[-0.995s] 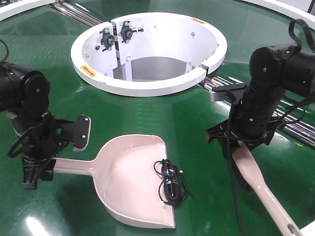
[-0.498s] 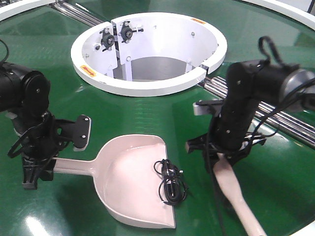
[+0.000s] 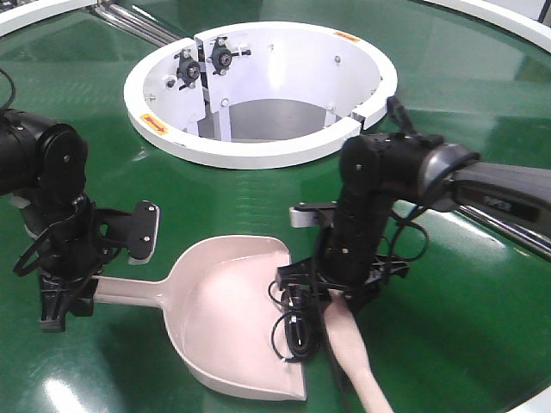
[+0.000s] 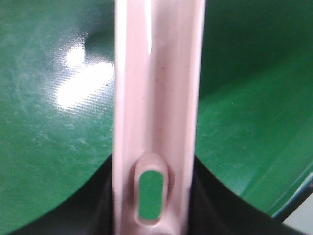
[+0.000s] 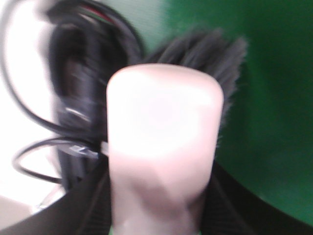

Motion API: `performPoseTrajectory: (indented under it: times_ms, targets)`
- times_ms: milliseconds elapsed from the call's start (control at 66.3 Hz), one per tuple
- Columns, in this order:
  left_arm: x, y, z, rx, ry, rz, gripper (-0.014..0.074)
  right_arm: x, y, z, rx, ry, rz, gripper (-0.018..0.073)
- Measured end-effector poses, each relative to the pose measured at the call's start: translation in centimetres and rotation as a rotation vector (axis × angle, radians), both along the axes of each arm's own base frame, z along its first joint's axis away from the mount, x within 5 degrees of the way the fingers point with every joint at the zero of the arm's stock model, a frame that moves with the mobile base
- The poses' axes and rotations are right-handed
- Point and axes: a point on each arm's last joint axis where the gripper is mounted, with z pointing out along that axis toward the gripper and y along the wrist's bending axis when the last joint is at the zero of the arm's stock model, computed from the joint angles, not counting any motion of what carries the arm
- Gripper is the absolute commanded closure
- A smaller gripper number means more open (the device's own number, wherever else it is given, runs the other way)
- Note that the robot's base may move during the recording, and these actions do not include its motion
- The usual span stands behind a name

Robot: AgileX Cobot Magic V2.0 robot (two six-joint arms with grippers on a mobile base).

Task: Clean and inspect green conveyor with broom and dustpan
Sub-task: 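Sweep the black cable into the dustpan with the brush in the right gripper, then carry the brush back and lay it on the belt with the right gripper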

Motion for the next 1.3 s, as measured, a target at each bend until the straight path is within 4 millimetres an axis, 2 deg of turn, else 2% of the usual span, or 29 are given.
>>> performPoseTrajectory:
  times_ms: [241,407,573,845,920,1161,1297]
  targets:
    - [0.0,0.0,0.0,0.002,-0.001,-0.001,0.0619,1.2,3.7,0.3,0.039,-0.013,0.059,0.0565]
    - [0.0,0.0,0.0,0.002,-0.001,-0.001,0.0619,1.7,6.6,0.9,0.133,-0.052,0.064,0.0565]
    - [0.0,0.0,0.0,0.0,0.0,0.0,0.0619,1.4,8.1,1.4,0.177,-0.063,0.06,0.0565]
    - [0.0,0.0,0.0,-0.002,0.001,0.001,0.0619,1.4,8.2,1.6,0.182,-0.066,0.06,0.0565]
    - [0.0,0.0,0.0,-0.002,0.001,0.001,0.0619,1.4,8.1,2.2,0.188,-0.079,0.062,0.0565]
    - [0.0,0.0,0.0,-0.003,0.001,0.001,0.0619,0.9,6.4,7.2,0.202,-0.202,0.047,0.0565]
    - [0.0,0.0,0.0,-0.003,0.001,0.001,0.0619,0.5,3.2,9.5,0.199,-0.246,0.002,0.0565]
